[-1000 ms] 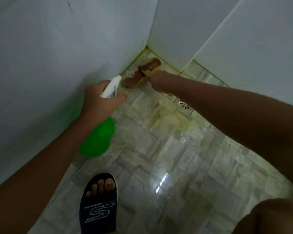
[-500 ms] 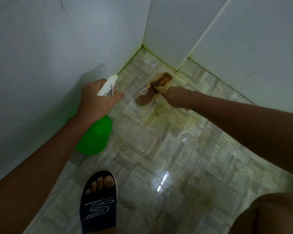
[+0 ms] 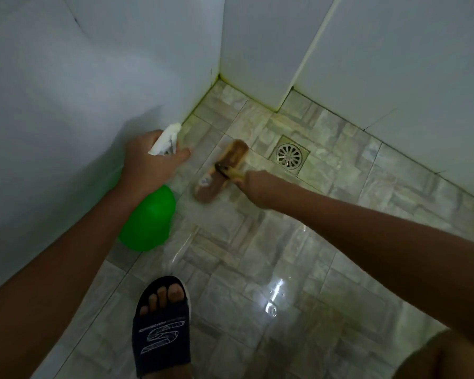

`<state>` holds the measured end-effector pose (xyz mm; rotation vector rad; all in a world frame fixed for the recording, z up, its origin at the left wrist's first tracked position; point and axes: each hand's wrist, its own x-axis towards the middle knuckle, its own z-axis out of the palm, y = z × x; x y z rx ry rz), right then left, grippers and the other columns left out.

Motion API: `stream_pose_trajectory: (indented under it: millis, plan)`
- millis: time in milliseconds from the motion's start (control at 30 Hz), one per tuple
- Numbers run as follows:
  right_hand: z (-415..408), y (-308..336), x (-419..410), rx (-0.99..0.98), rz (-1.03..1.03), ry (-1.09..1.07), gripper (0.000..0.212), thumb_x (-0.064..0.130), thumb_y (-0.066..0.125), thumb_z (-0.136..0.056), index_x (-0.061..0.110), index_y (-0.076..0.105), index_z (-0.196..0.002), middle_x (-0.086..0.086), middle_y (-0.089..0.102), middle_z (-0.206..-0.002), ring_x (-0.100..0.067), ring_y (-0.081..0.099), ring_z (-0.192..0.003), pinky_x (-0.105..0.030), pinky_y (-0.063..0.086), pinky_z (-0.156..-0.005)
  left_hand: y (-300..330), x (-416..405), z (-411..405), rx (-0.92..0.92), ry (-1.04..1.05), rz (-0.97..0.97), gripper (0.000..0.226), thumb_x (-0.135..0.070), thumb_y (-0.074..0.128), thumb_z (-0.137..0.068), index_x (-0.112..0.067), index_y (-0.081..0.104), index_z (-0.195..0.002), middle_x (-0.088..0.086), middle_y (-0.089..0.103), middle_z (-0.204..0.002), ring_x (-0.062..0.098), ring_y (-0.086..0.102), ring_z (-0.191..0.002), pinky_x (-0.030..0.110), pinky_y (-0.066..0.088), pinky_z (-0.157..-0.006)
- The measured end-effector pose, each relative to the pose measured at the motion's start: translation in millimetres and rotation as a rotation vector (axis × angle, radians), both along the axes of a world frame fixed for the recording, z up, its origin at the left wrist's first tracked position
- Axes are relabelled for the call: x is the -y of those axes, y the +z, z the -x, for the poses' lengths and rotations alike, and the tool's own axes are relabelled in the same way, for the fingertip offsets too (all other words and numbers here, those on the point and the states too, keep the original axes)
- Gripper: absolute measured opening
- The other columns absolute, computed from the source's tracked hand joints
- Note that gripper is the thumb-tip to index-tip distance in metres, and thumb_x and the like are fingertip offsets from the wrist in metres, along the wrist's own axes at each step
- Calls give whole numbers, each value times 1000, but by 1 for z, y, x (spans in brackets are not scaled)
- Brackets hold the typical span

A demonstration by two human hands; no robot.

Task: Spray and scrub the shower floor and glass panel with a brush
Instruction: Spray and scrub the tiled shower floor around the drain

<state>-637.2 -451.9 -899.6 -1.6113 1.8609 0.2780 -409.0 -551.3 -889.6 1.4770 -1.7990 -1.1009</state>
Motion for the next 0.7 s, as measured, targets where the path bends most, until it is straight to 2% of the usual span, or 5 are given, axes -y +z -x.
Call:
stream_pose_trajectory:
  millis: [200, 400, 533, 600, 700]
  plan:
    - [58, 10, -30, -28, -47, -163, 46, 42, 22, -107, 10, 53, -94, -9, 50, -76, -26, 55, -74, -31, 42, -67, -1, -9, 17, 26, -88, 63, 39, -25, 87, -83, -3, 58, -70, 7, 48, -64, 17, 42, -59, 28, 34, -56]
    - [37, 16, 7, 62, 55, -388, 44, 26, 24, -109, -1, 49, -133, -22, 59, -118, -34, 61, -98, -38, 51, -74, -10, -8, 37, 87, -216, 111, 53, -40, 89, -78, 6, 63, -75, 8, 47, -65, 19, 40, -61, 30, 31, -56]
    - [9, 17, -31, 206, 52, -659, 32, 15, 31, -106, 0, 59, -106, -24, 64, -107, -37, 65, -93, -37, 54, -75, -13, -12, 47, 95, -296, 135, 61, -54, 79, -74, 1, 56, -66, 13, 43, -59, 18, 36, -58, 31, 29, -55]
    - [-16, 20, -77, 310, 67, -782, 32, 24, 34, -106, 11, 52, -82, -18, 64, -88, -33, 66, -73, -41, 59, -64, -13, -15, 52, 91, -323, 139, 56, -46, 86, -77, -8, 48, -59, 9, 39, -55, 17, 34, -56, 31, 28, -53]
    - [-51, 11, -148, 340, 37, -1018, 35, 39, 35, -104, 17, 49, -80, -10, 61, -79, -29, 64, -70, -49, 59, -68, -13, -16, 62, 97, -350, 124, 59, -28, 91, -80, -16, 38, -57, 0, 32, -55, 17, 32, -56, 31, 27, -55]
